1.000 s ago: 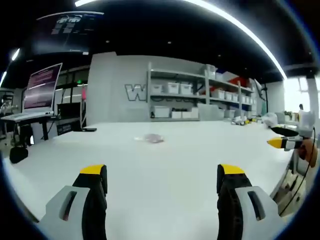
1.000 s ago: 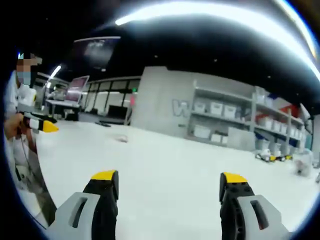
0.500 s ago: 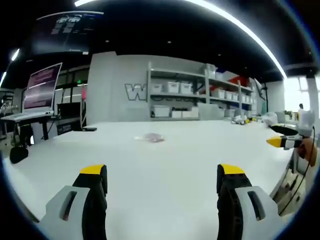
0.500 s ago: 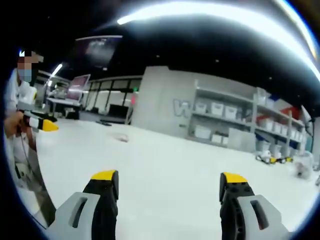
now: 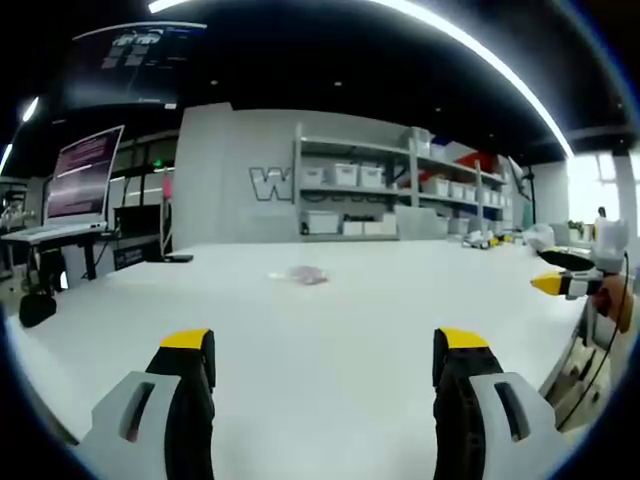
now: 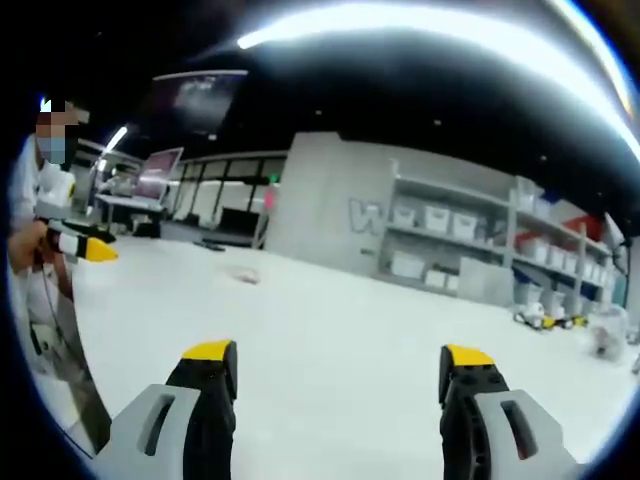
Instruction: Open the resealable bag by pulling the two sides of the seal apart until the entire bag opening is separated and visibly accessible.
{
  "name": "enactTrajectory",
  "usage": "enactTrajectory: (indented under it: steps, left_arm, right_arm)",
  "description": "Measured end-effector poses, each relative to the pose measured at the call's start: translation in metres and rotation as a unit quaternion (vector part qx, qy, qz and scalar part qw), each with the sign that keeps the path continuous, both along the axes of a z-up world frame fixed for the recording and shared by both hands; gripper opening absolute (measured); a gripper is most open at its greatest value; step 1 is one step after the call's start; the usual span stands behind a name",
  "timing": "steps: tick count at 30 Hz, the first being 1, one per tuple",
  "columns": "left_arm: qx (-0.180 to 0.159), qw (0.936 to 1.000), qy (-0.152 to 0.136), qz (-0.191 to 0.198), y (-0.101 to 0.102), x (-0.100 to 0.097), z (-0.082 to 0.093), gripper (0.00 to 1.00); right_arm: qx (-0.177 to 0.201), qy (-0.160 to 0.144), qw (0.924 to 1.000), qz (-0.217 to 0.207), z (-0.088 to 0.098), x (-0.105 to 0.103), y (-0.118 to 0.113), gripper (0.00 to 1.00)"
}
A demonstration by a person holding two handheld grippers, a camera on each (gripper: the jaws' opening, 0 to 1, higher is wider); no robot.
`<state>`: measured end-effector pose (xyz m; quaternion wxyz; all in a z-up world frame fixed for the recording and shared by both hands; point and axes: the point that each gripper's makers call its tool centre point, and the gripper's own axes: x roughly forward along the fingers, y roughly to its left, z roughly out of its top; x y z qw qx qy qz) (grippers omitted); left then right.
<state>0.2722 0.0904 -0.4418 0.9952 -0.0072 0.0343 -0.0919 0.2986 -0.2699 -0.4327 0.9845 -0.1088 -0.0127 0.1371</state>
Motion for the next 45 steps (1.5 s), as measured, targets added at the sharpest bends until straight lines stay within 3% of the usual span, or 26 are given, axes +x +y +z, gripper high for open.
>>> enactTrajectory:
  steps: [45]
  left_arm:
    - [0.001,1.0,0.007,0.0,0.002,0.0,-0.005,0.89]
  right_arm:
    - [-0.051,-0.033,0.9978,0.027,0.009,0.015,0.019,0.83]
